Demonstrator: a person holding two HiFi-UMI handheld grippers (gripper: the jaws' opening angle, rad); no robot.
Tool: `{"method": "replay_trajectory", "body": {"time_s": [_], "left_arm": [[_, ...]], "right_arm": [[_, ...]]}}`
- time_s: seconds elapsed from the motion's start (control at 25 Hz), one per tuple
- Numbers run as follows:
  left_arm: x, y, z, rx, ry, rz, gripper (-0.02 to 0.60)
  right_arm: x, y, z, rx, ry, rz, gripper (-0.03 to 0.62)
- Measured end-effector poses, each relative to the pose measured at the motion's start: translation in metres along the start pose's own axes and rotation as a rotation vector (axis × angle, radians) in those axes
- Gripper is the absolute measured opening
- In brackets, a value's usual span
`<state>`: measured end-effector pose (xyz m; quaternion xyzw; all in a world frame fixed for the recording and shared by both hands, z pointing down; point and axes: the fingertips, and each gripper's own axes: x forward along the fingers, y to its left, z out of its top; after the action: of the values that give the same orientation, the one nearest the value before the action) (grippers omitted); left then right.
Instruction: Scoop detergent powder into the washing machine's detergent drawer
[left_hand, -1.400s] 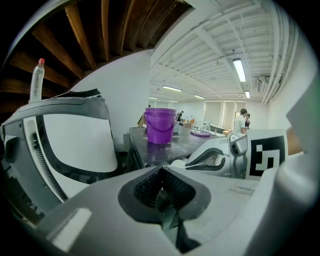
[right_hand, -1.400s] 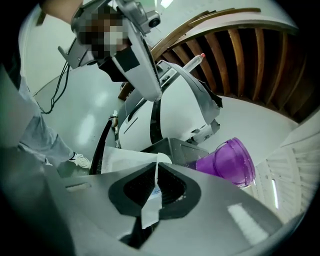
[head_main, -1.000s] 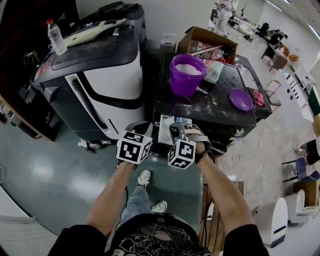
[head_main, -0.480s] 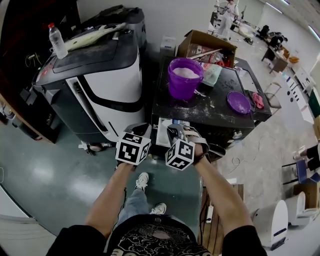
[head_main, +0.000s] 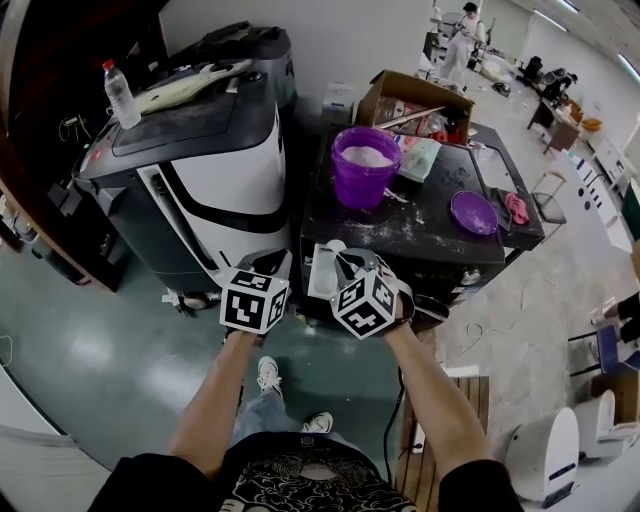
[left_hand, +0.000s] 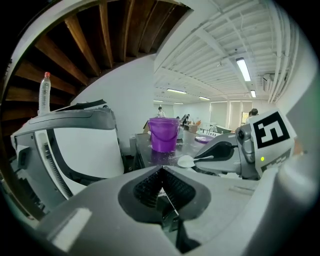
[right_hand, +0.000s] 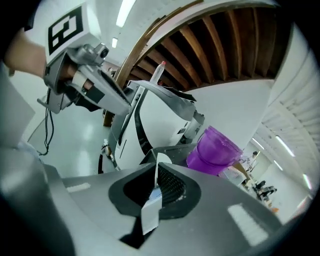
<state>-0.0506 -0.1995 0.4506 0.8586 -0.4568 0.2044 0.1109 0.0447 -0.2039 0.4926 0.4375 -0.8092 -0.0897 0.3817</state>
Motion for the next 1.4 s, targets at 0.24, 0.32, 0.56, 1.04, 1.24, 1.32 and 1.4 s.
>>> {"method": "replay_trajectory", "body": {"time_s": [0.24,0.32,0.56,1.04,1.24,1.32,1.4], "left_arm": [[-0.005,-0.002,0.009,0.004,-0.018,-0.022,0.001],[-0.007,-0.002,0.013,0.006,-0.027,-0.030,0.000],[-0.010,0.005,0.022,-0.004,-0.044,-0.073,0.000],[-0.022,0.013,0.046,0.036,-0.088,-0.146,0.003],[-0.027,0.014,0.056,0.047,-0.112,-0.169,0.003],[-0.029,0.015,0.060,0.054,-0.119,-0.173,0.003],[-0.031,0.017,0.064,0.060,-0.121,-0.176,0.003]], "right_arm": [[-0.019,-0.020,0.002,0.143,-0.020,-0.011,0.035],[-0.026,-0.029,0.003,0.191,-0.021,-0.024,0.035],[-0.045,-0.049,0.015,0.356,-0.071,-0.080,0.035],[-0.100,-0.059,0.038,0.620,-0.161,-0.221,0.035],[-0.126,-0.070,0.045,0.712,-0.223,-0.290,0.035],[-0.131,-0.072,0.049,0.725,-0.238,-0.309,0.035],[-0.135,-0.072,0.051,0.730,-0.238,-0.323,0.035]]}}
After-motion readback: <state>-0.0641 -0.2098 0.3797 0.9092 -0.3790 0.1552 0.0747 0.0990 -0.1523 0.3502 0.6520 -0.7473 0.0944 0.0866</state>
